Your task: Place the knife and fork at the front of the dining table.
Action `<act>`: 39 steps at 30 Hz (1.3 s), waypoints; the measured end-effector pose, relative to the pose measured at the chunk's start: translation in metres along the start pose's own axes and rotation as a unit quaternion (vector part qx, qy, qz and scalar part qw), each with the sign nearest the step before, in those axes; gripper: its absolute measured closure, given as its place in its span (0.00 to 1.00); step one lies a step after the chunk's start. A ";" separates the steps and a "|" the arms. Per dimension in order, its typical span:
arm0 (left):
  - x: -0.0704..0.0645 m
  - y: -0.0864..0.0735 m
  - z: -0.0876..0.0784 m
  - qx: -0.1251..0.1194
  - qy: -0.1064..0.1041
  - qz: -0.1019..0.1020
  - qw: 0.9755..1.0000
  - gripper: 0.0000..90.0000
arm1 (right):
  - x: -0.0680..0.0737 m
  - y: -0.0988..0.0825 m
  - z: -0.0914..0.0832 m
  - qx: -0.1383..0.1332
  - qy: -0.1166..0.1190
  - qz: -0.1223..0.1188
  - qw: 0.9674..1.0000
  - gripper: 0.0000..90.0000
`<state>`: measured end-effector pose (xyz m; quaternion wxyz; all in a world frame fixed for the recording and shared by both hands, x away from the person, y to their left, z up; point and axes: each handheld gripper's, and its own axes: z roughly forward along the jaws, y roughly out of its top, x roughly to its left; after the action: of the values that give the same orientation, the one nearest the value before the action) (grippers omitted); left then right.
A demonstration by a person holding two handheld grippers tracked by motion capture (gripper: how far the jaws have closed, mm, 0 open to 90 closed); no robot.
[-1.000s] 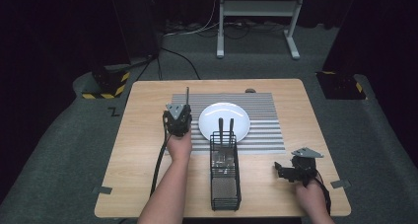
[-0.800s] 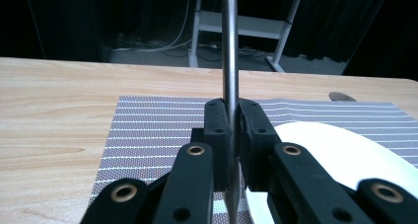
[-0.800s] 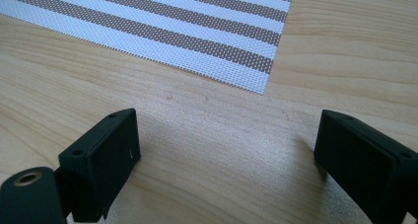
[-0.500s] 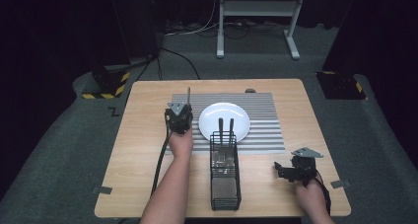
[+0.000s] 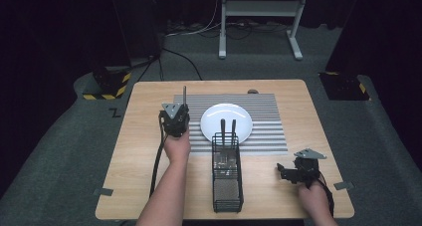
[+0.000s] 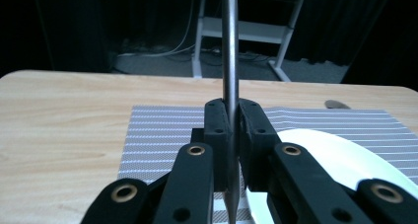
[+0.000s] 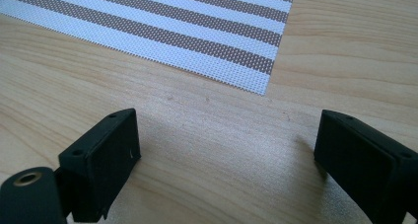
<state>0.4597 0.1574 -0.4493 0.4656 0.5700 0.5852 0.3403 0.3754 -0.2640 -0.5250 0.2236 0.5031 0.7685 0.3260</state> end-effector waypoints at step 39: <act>0.003 -0.029 0.076 0.106 0.027 -0.047 0.993 0.92 | 0.000 0.001 0.001 0.001 0.003 -0.003 1.000 0.11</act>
<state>0.5205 0.1470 -0.5021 0.4025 0.5785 0.6564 0.2692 0.3763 -0.2635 -0.5248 0.2214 0.5004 0.7708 0.3260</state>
